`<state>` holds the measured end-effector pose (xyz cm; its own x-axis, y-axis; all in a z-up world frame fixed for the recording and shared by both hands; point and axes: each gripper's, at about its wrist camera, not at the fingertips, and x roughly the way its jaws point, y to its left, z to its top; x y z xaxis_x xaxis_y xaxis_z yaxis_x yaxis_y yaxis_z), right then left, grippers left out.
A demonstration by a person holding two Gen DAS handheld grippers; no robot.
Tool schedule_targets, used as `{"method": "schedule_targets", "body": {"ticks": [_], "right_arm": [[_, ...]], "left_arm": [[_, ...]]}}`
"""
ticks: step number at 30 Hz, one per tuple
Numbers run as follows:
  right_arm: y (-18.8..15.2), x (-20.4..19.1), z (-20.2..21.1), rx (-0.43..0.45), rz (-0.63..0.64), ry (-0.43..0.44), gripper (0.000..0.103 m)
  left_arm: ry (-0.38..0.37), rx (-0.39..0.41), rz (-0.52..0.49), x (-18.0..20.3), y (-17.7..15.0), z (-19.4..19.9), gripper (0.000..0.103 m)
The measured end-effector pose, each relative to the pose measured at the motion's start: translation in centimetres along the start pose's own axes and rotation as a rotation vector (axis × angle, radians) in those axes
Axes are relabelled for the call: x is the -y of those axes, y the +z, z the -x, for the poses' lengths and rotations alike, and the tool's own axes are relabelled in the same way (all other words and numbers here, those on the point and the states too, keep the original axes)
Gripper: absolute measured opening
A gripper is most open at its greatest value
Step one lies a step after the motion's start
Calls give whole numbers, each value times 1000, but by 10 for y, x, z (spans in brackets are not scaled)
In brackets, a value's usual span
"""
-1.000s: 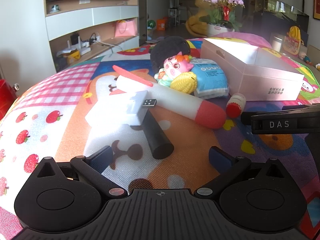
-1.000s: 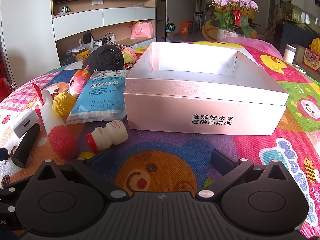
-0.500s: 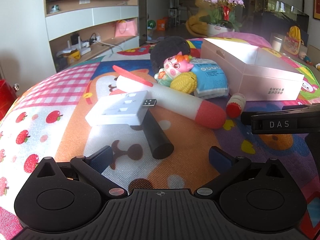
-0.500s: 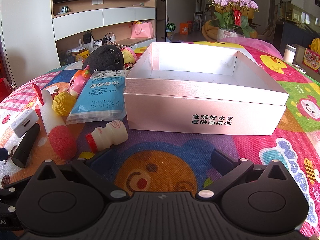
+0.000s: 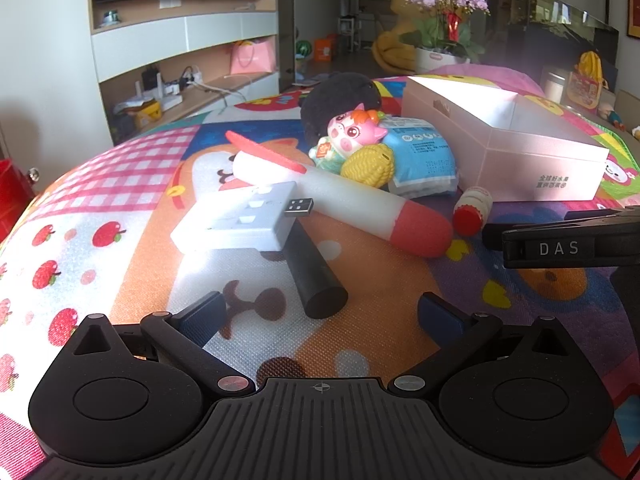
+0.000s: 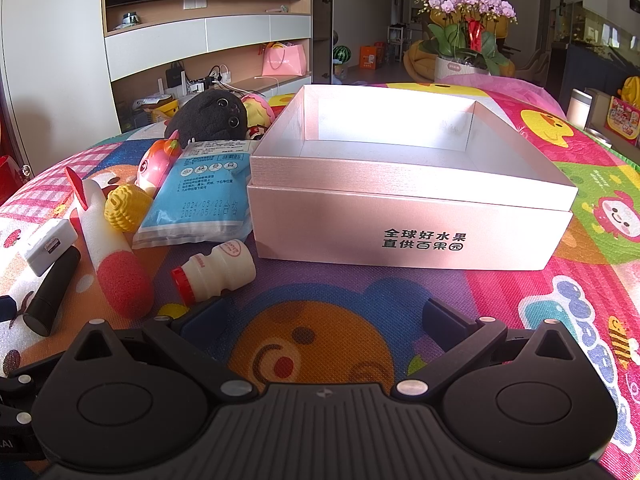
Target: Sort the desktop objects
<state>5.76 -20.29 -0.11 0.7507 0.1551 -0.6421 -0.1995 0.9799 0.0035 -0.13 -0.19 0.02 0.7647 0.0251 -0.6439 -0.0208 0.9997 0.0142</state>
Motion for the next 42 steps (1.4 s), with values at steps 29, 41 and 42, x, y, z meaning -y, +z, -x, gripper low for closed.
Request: {"method": "schedule_targets", "body": {"ticks": [29,41,42], "right_arm": [[-17,8,28,-64,35,42,103],[-26,9,46,-86,51,52,103],[-27,10,47,-82,51,54,103]], "left_arm": [[2,0,2,1,0,0,103],[-46,-21,16,-7,1,5,103],[-65,-24,15,-8,1,7,103]]}}
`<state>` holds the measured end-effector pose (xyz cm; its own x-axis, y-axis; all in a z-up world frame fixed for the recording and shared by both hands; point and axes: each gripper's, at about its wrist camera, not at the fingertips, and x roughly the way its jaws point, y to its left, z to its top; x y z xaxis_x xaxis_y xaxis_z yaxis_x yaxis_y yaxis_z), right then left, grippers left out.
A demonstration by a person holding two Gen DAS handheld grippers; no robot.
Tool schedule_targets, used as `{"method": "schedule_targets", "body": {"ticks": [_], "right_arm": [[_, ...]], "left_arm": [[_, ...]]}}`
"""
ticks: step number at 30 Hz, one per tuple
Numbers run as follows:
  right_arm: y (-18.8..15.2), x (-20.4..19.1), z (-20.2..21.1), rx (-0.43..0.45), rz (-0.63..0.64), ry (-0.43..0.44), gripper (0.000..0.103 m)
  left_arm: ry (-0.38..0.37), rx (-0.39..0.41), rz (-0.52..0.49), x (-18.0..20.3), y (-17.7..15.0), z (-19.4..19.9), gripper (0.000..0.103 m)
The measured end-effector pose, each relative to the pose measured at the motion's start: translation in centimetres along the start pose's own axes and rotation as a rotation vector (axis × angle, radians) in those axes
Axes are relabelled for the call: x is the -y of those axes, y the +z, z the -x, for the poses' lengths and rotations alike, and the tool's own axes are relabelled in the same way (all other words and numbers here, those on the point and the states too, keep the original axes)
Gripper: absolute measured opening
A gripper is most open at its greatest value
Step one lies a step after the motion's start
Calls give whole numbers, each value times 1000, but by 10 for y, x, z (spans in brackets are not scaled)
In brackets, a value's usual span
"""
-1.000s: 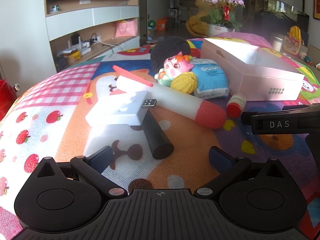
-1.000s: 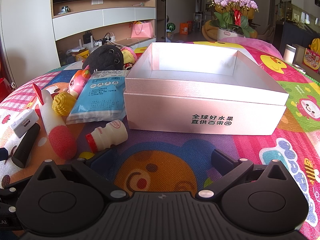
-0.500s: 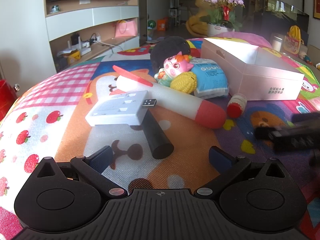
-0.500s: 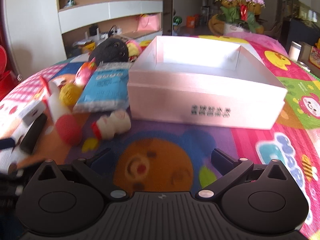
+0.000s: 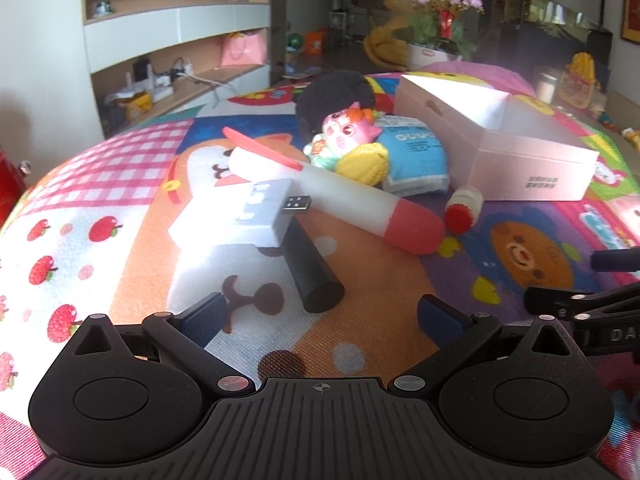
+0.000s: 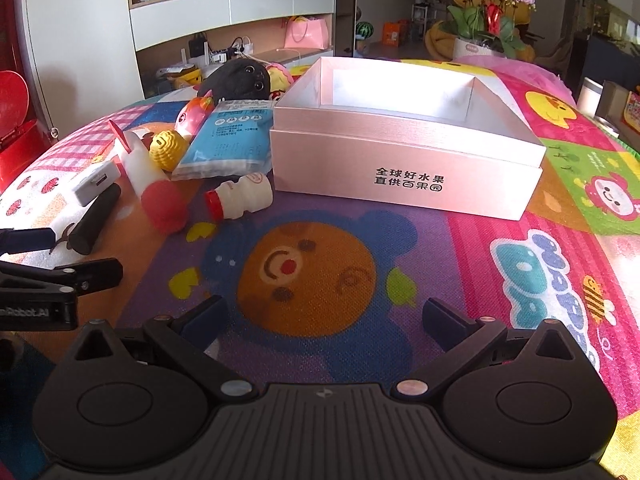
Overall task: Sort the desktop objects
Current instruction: 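Reach the left tool to the white USB hub and close on it, then lift the white USB hub with the left tool while the right tool grasps the black cylinder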
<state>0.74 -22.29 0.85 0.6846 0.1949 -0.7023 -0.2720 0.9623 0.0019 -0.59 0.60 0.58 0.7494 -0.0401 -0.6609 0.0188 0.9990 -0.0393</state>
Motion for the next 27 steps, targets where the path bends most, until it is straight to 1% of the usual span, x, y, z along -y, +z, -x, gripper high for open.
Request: {"method": "schedule_targets", "body": {"ticks": [1,3,5,7,9,11,13,15,17,19,21,25,27], "right_arm": [[0,0,1,0,1,3,103],[0,-1,3,0,6,11,103],[-2,-2,8,28,-5,30,103],[-4,-6,15,76,7,52,103],[-1,-10,15,87,27,73,103],[5,-14,12,72,52,89,103],[9,-17,7,46,83,99,103],[9,-19,2,16,95,108,103],[7,-17,-1,-9,76,115,103],[3,-14,0,4,44,117,103],[0,-14,2,14,33,115,103],[0,-15,1,8,42,108,103],[0,-17,1,2,52,102,103]], "left_arm": [[-17,-3,-10,-1,1,2,103],[-13,-5,-57,1,2,5,103],[13,14,-124,3,5,8,103],[51,45,-155,1,8,9,103],[84,62,-136,-5,14,6,103],[114,75,-96,-15,22,1,103],[127,92,-59,-24,28,-3,103],[107,74,-17,-36,34,-10,103],[50,24,20,-48,40,-20,103],[-13,-24,28,-56,43,-28,103],[-42,-51,11,-58,46,-35,103],[-63,-59,-40,-57,49,-41,103],[-38,-47,-48,-57,50,-42,103]]}}
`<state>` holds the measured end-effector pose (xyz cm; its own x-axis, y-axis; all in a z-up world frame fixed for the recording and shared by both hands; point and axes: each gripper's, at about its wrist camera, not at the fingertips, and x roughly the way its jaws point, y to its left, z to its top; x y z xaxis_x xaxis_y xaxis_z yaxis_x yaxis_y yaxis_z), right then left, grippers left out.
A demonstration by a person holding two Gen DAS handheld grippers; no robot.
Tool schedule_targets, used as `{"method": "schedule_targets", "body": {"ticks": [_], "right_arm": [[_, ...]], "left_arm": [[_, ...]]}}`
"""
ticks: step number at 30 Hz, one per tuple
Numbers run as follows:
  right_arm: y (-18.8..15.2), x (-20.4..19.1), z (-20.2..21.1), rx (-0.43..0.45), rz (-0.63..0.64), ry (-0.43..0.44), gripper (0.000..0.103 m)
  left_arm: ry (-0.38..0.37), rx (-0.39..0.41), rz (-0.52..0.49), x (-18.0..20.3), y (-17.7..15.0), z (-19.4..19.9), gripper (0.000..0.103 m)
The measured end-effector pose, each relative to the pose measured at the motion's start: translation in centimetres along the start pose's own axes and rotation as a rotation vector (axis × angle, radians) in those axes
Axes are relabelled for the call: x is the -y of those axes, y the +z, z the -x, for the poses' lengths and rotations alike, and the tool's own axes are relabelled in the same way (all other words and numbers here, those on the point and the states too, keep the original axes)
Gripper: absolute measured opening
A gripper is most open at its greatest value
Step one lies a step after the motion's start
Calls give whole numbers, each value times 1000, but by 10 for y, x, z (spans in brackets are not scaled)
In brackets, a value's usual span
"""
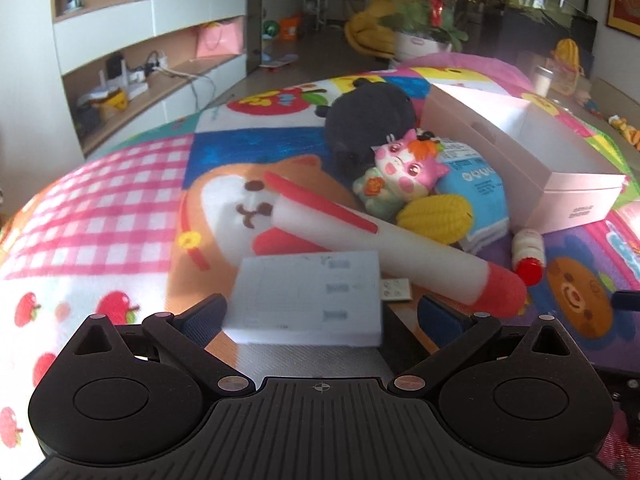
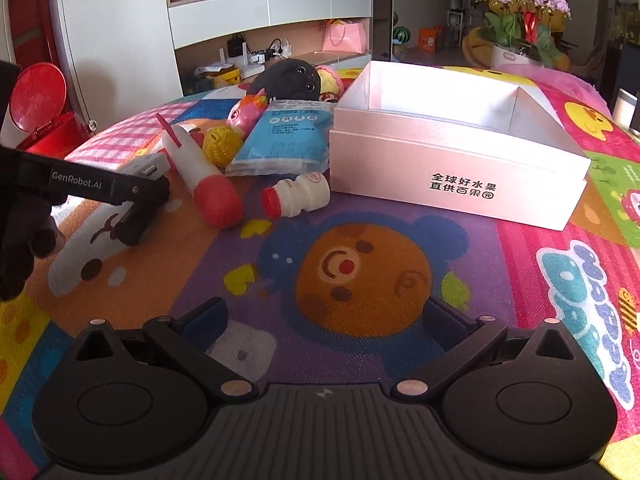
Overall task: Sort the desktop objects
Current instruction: 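Lift the white USB hub with the left tool while the right tool grasps the black cylinder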
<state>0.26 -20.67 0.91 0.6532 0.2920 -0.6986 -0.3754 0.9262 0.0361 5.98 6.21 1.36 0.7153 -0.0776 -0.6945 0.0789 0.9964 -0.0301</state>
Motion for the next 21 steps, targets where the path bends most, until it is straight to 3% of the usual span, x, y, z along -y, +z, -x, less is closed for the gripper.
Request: {"method": "schedule_targets", "body": {"ticks": [6,8,12,14,17,20,21], "right_arm": [[2,-4,-1,-14,36,-11,103],[8,-10,1,-20,72,34,103],[21,-39,12,82,146,136,103],[31,-57,6,88,155,201,101],[44,-82,-13,39,159,296,73],[53,-104,-34,7,166,317,61],[55,-110,-40,1,169,315,51]], "left_arm": [[123,71,114,-21,-5,18,103],[159,95,142,-30,-11,30,103],[187,114,199,-48,-23,54,103],[214,148,217,-54,-27,69,103],[248,203,251,-59,-34,88,103],[236,227,256,-57,-40,98,103],[228,224,245,-56,-41,97,103]]}}
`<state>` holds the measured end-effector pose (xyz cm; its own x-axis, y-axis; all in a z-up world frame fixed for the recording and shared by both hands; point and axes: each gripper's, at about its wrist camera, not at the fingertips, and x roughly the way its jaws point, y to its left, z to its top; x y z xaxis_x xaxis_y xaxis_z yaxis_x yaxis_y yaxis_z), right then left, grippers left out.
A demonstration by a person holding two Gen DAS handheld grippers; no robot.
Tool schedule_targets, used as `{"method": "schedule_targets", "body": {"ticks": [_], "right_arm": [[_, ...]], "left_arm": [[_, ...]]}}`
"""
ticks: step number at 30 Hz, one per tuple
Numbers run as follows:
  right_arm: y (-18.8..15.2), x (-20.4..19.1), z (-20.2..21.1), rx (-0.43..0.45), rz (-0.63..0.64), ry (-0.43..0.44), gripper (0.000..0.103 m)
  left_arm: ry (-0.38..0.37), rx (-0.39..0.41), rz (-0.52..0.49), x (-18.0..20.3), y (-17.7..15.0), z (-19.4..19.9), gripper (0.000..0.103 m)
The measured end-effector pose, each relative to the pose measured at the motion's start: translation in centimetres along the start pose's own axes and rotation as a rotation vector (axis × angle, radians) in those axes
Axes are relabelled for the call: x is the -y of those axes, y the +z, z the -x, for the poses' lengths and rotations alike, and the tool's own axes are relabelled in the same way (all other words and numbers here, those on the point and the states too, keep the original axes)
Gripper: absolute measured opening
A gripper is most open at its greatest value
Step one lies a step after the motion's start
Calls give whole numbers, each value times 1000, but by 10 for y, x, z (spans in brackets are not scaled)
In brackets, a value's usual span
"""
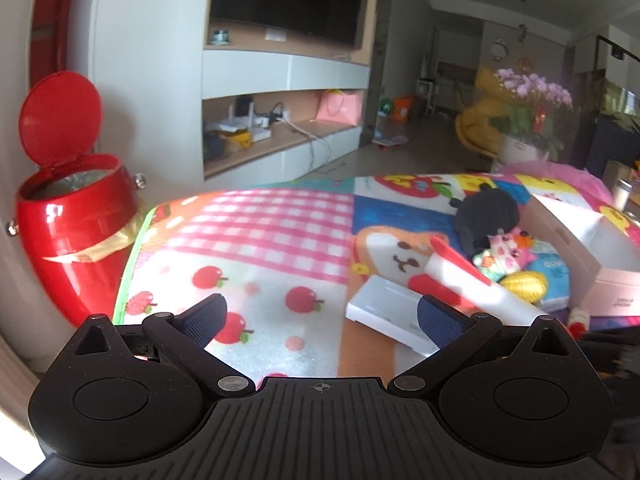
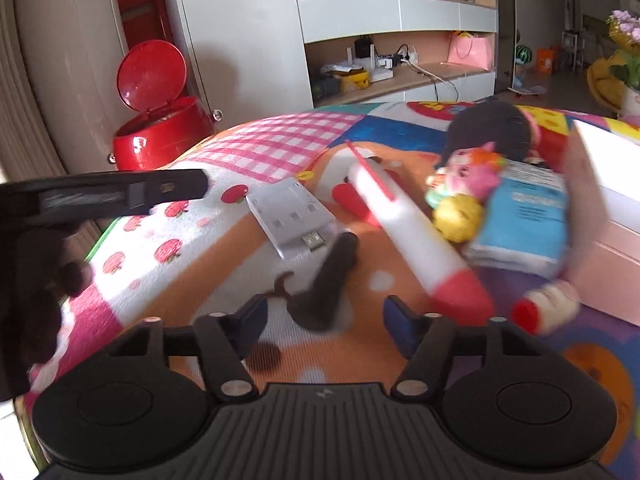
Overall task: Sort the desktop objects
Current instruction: 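Lift the white USB hub with the left tool while the right tool grasps the black cylinder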
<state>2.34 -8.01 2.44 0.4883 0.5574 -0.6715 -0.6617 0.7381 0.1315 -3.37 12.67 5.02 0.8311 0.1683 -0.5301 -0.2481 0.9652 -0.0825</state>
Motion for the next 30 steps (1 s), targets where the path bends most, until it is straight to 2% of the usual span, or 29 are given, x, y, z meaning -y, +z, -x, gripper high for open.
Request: {"method": "schedule_targets", "body": {"ticks": [3,5,9,12,14,16,18,19,20,24,27,30], "right_arm": [[5,-7,-8,-13,25,-28,27],[1,-3,2,-23,17,-17,22],[-18,16,34,-42,21,-42,21],[-37,34,61,-53,60,-121,21],[-49,40,73,-34,138,-226,27],[-58,44,81,-7,199,-360,41],[-65,46,85,20,247,-471,68],[-66,49,90,33,246,-508,75],[-67,51,94,43,215,-524,77],[-69,57,107,59,59,-425,92],[-64,52,103,70,40,-363,94],[-54,48,91,95,51,-313,98]], "left_arm": [[-23,-24,-43,7,-2,-6,103],[-51,-38,-80,14,-4,-12,103],[-112,-65,-152,33,-10,-23,103],[-153,-82,-165,50,-14,-30,103],[-179,-100,-148,60,-17,-34,103],[-209,-122,-131,70,-21,-37,103],[-239,-132,-126,78,-24,-35,103],[-251,-136,-124,81,-25,-33,103],[-263,-142,-124,82,-27,-33,103],[-262,-134,-104,79,-28,-33,103],[-208,-82,-74,73,-27,-29,103],[-175,-60,-115,68,-28,-22,103]]}}
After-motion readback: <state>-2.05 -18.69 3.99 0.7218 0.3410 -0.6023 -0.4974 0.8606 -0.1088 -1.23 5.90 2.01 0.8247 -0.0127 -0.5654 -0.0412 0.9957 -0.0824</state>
